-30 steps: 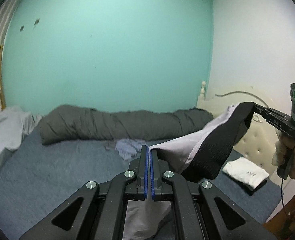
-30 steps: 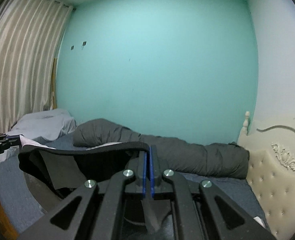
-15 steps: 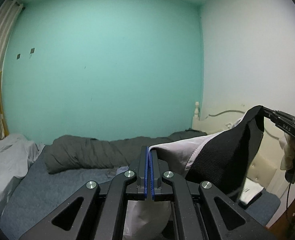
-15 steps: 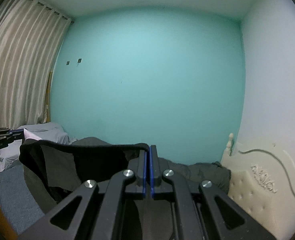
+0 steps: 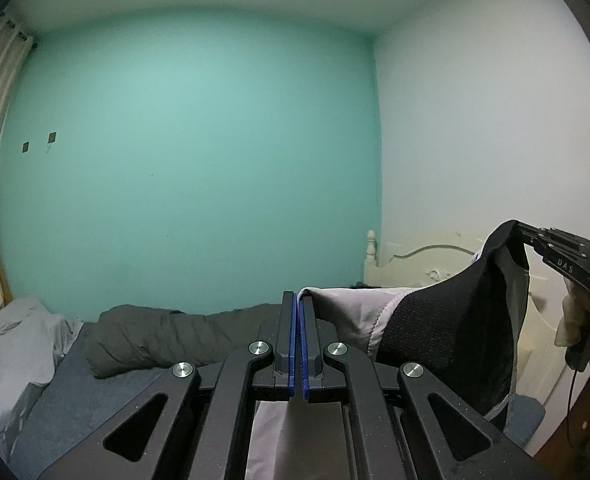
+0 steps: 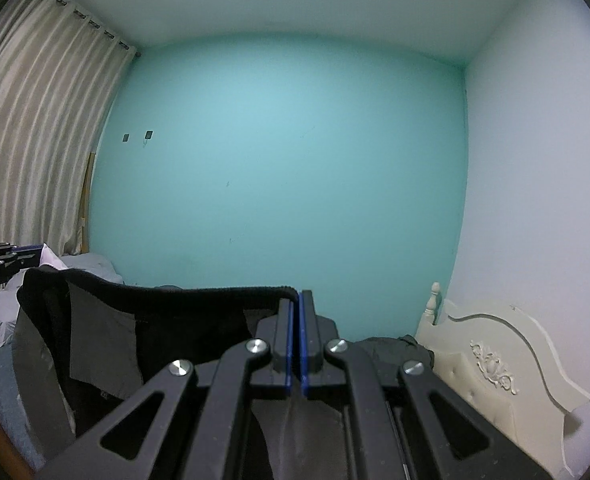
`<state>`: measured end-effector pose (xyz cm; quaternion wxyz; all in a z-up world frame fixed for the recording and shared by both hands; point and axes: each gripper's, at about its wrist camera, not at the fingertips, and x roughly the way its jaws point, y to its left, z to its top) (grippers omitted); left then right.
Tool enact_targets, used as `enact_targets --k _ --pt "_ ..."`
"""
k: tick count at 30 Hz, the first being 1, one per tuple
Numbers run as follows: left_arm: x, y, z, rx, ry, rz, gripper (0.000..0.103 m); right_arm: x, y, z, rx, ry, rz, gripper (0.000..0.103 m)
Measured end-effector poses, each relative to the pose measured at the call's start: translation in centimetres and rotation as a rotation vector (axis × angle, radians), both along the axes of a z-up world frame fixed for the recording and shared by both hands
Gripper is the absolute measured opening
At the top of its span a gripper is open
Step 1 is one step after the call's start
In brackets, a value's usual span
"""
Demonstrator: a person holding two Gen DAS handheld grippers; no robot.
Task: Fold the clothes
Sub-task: 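Hold the jacket raised between both tools, shaking it out above the bed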
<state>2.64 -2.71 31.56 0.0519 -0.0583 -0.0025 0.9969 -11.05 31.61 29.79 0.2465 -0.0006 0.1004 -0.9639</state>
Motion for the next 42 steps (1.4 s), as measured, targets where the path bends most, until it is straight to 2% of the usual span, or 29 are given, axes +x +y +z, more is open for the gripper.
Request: enact_targets --k 6,11,13,18,22,29,38,42 --pt "1.3 0.5 -1.0 0.001 -0.024 -0.011 0.001 1.6 1.0 -0.3 0.001 -0.010 -0.004 0.002" --pt "1.0 0.1 -2.2 0.005 -0.044 -0.015 0.001 0.2 1.4 -1.0 0.012 -0.038 0.000 0.002" --pt "-0.3 0.1 -3.0 0.009 -0.065 -0.013 0.001 -0.4 1.2 -1.8 0.025 -0.052 0.002 0.002" --pt "-2.3 -0.4 -5.7 0.028 -0.117 0.003 0.001 -3.2 -0.1 -4.7 0.067 -0.115 0.000 0.002" --pt "-4.0 -0.7 -7.6 0.038 -0.159 0.021 0.001 -7.3 -1.9 -7.8 0.089 -0.179 -0.008 0.002" --pt "-10.7 -3.0 -11.1 0.050 -0.235 0.040 0.001 -14.0 -6.0 -13.1 0.114 -0.280 -0.014 0.002" --pt "-22.7 -5.5 -18.8 0.064 -0.353 0.070 0.001 -25.6 -10.8 -20.8 0.160 -0.388 -0.033 0.002" --pt "-28.7 -6.2 -23.3 0.089 -0.414 0.078 0.001 -30.6 -12.7 -24.8 0.187 -0.437 -0.044 0.002"
